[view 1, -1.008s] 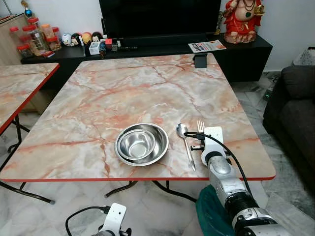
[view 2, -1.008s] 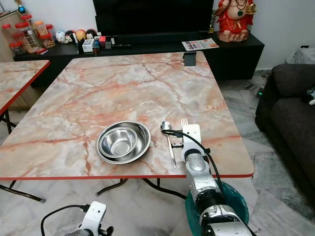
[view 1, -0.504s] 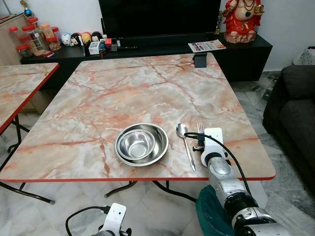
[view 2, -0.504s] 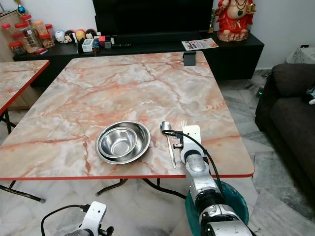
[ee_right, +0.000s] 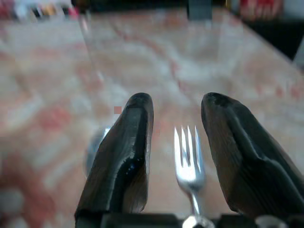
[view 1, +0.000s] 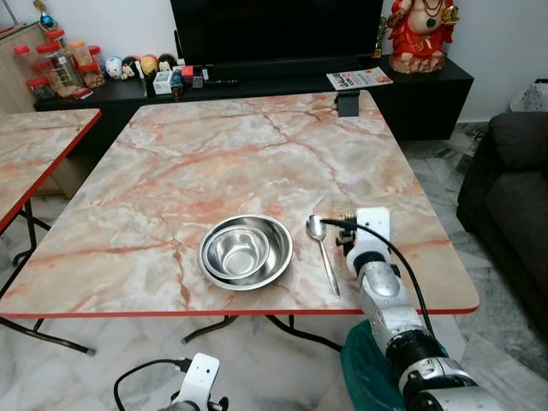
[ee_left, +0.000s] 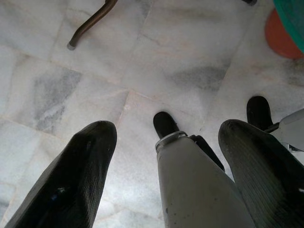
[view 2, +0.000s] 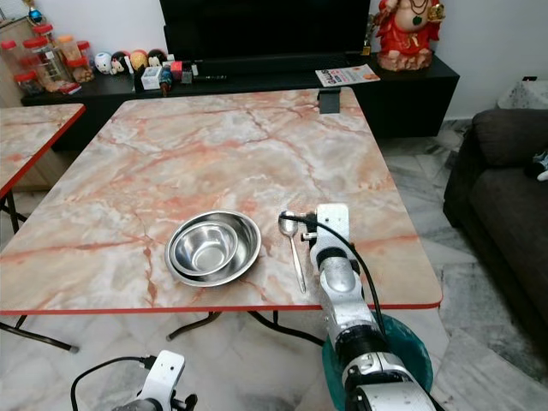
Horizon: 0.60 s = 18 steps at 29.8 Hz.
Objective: Setting the table
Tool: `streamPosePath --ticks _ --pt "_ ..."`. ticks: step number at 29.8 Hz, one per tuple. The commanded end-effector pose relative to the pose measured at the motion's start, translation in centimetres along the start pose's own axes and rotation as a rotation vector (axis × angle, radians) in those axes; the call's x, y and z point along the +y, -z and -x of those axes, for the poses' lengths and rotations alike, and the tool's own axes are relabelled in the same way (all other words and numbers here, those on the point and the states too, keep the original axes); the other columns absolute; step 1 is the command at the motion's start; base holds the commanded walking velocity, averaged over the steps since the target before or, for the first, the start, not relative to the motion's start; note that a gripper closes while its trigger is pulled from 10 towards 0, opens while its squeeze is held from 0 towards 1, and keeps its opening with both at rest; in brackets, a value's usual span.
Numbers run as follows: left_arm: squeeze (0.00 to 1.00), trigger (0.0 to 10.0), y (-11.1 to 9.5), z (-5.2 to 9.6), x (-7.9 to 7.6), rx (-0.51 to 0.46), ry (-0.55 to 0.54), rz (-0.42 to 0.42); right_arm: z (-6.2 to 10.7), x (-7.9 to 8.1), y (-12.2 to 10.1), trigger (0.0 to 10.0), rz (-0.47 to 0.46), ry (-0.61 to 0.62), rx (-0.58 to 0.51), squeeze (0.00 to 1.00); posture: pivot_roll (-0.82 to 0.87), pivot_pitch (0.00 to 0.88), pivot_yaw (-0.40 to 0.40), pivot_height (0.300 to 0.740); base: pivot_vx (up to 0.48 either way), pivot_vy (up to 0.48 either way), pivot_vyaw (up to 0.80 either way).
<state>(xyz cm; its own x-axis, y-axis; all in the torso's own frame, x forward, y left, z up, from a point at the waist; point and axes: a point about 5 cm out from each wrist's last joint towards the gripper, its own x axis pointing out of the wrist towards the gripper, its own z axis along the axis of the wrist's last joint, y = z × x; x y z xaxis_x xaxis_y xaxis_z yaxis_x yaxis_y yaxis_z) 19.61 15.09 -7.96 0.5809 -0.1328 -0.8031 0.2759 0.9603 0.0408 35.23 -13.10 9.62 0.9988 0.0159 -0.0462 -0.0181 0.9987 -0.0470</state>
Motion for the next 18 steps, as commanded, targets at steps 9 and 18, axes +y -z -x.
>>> streamPosePath --ticks 9,18 --pt "0.0 10.0 0.0 0.0 0.3 0.009 -0.004 -0.001 0.9 2.2 -0.6 10.0 -0.02 -0.055 -0.096 0.0 -0.02 0.0 0.075 0.74 0.0 0.0 0.0" --pt "0.0 10.0 0.0 0.0 0.3 0.013 -0.003 0.007 1.0 2.8 -1.4 10.0 -0.019 -0.081 -0.151 0.0 -0.02 0.0 0.076 0.74 0.0 0.347 0.0"
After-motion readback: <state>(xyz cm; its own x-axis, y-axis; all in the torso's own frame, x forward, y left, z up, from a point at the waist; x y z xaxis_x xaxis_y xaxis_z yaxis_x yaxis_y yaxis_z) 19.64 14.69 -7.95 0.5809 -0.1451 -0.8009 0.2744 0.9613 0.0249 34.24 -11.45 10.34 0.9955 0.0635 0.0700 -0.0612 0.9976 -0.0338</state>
